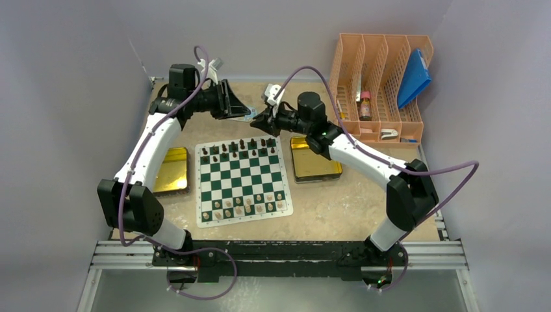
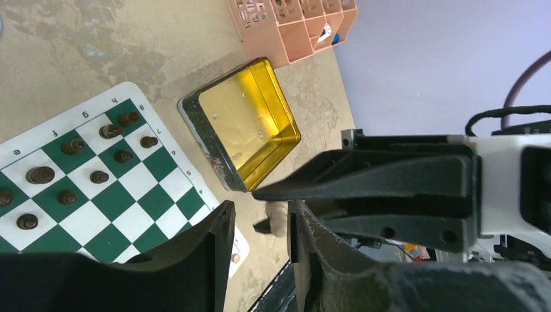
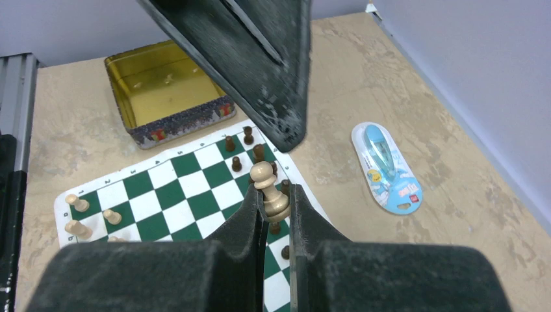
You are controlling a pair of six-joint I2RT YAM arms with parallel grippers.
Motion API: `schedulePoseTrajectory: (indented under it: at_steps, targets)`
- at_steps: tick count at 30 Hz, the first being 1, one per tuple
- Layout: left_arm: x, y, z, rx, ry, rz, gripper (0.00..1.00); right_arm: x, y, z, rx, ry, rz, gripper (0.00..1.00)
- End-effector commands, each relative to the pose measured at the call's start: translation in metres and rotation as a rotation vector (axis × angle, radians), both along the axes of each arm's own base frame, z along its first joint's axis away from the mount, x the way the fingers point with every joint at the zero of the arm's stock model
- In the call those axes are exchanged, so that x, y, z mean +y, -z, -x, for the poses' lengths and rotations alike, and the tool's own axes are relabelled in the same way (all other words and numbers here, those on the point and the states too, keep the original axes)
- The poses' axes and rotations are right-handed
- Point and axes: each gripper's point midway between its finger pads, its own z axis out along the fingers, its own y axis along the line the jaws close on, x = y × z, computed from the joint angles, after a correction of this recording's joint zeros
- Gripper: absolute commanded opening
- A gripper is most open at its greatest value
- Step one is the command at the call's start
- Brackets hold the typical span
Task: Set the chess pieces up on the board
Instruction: Place the chess piece on the chessboard.
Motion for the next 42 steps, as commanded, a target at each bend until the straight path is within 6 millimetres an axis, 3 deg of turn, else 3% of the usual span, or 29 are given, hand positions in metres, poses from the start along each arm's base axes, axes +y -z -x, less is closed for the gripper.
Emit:
schedulePoseTrajectory:
  at_steps: [1, 14, 26, 42]
  targets:
    - [0.001, -0.029, 0.008, -0.044, 0.007, 0.01, 0.34, -0.001, -0.017, -0.014, -0.014, 0.053, -0.033, 0.0]
    - [-0.009, -0.007, 0.023, 0.057, 0.114, 0.057, 0.28, 0.001, -0.023, -0.014, -0.009, 0.046, -0.045, 0.0]
    - [-0.013, 0.005, 0.016, 0.086, 0.1, 0.076, 0.24, 0.0, -0.029, -0.011, -0.051, 0.029, -0.036, 0.0]
    - [-0.02, 0.013, 0.014, 0.144, 0.105, 0.133, 0.26, -0.002, -0.03, -0.005, -0.073, 0.004, -0.021, 0.0]
